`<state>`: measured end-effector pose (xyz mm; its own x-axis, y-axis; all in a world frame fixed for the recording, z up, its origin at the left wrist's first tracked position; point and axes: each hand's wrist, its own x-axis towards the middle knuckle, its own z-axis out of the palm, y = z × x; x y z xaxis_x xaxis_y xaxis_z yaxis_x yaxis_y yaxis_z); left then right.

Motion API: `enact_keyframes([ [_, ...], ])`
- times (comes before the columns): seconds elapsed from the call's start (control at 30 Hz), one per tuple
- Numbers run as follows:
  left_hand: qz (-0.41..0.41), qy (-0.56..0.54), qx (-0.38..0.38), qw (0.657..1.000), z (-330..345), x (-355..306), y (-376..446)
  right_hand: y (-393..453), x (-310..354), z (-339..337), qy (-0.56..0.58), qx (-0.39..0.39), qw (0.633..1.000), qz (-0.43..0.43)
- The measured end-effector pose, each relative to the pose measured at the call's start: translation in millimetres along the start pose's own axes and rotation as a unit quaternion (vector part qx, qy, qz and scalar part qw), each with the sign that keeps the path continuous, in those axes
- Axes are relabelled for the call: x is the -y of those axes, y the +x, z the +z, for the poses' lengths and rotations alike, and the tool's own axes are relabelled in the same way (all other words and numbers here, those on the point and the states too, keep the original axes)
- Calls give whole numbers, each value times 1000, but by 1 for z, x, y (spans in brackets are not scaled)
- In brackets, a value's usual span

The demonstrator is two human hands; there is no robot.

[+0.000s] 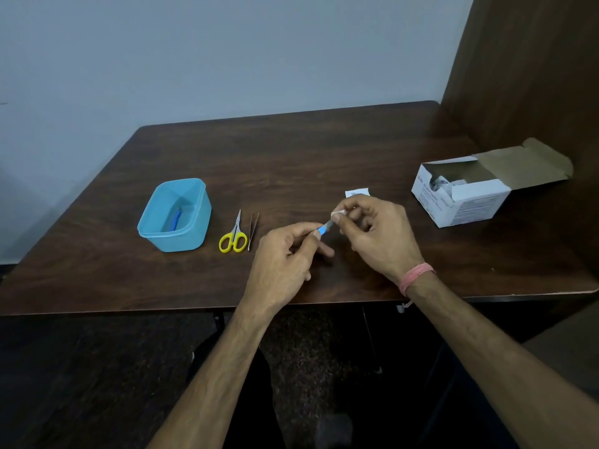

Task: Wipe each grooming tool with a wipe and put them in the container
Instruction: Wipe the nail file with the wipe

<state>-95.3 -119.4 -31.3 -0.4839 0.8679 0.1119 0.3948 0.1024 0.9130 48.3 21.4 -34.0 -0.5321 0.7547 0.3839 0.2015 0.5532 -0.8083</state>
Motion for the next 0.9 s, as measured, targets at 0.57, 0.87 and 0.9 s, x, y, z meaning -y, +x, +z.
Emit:
enact_keyframes([
  [0.57, 0, -17, -4, 1000, 0, 2, -1, 0, 4, -1, -2, 13, 1000, 16],
  [0.87, -11, -51, -33, 998, 1, 2, -1, 5, -1, -3, 59, -87, 986, 129],
  [0.9, -12, -59, -39, 997, 1, 2, 0, 5, -1, -4, 74, -92, 984, 136],
])
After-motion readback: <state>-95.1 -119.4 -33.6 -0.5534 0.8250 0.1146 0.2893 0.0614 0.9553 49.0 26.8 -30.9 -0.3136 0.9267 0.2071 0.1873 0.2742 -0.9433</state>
